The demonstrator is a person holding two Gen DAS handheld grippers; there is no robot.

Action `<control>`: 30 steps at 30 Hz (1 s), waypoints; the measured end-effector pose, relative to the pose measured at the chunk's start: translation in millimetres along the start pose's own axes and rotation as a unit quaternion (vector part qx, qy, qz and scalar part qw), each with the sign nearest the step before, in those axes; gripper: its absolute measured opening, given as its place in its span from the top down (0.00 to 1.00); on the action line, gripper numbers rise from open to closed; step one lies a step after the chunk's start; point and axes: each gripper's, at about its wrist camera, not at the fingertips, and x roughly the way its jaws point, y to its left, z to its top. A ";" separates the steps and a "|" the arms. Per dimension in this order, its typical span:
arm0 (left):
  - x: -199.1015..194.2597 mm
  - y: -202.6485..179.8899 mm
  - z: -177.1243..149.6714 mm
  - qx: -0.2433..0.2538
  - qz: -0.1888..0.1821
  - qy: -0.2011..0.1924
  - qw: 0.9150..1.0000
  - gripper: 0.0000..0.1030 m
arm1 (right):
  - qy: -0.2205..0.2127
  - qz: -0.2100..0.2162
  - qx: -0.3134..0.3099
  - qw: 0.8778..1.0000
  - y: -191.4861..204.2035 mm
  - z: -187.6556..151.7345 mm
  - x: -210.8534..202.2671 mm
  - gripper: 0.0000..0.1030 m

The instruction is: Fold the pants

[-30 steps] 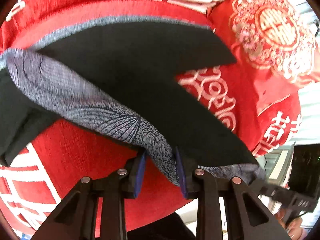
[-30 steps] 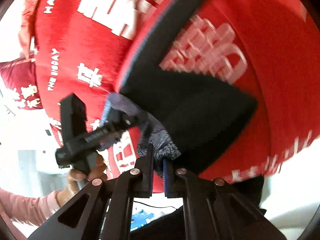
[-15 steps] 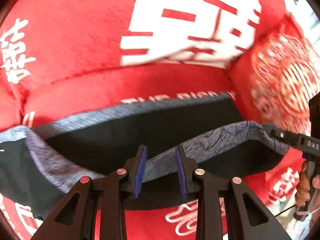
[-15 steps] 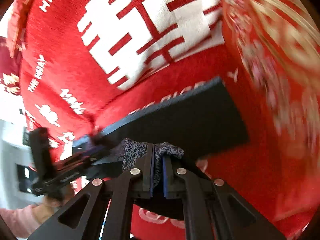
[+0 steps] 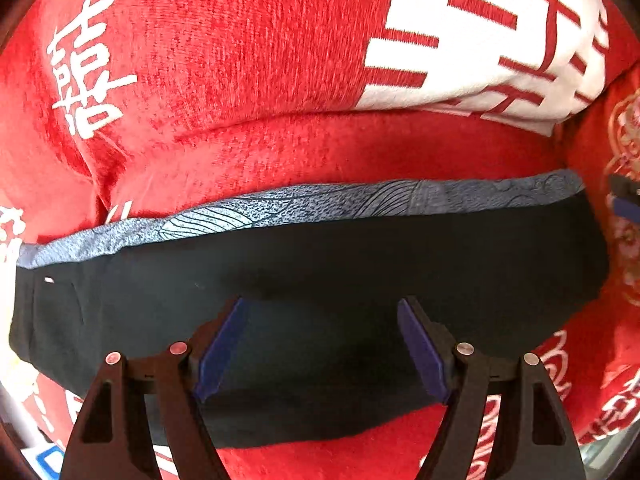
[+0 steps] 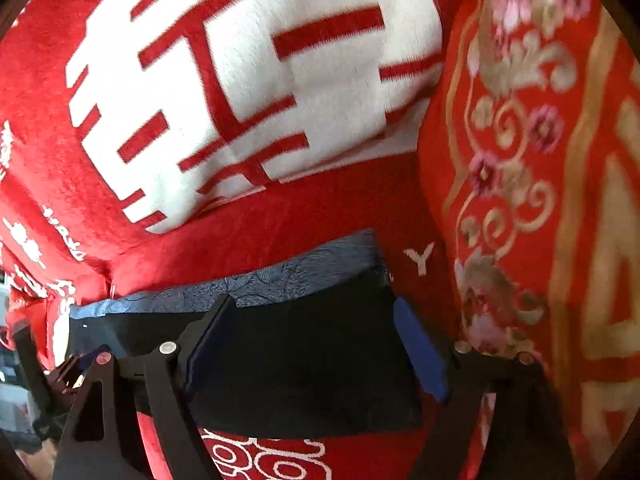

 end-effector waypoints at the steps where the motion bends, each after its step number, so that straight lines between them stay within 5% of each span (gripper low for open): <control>1: 4.2 -1.3 -0.2 0.005 0.009 0.004 1.000 0.24 | 0.002 -0.007 -0.002 1.000 -0.3 -2.9 -3.3 0.18; 4: 10.2 -0.8 -1.4 0.005 0.013 0.011 1.000 0.24 | 0.008 -0.029 0.001 1.000 -0.6 -14.1 -7.8 0.23; 8: 7.4 8.7 -5.7 -0.015 0.009 0.018 1.000 0.24 | 0.030 -0.009 0.042 0.999 -7.5 -40.2 -7.7 0.43; 16: -2.1 64.5 -27.6 -0.095 0.010 0.048 0.994 0.24 | 0.069 0.064 0.092 0.991 7.8 -98.1 2.8 0.43; 30: -18.3 213.2 -85.0 -0.174 0.058 0.056 0.981 0.24 | 0.142 0.190 0.040 0.971 175.6 -147.3 74.9 0.43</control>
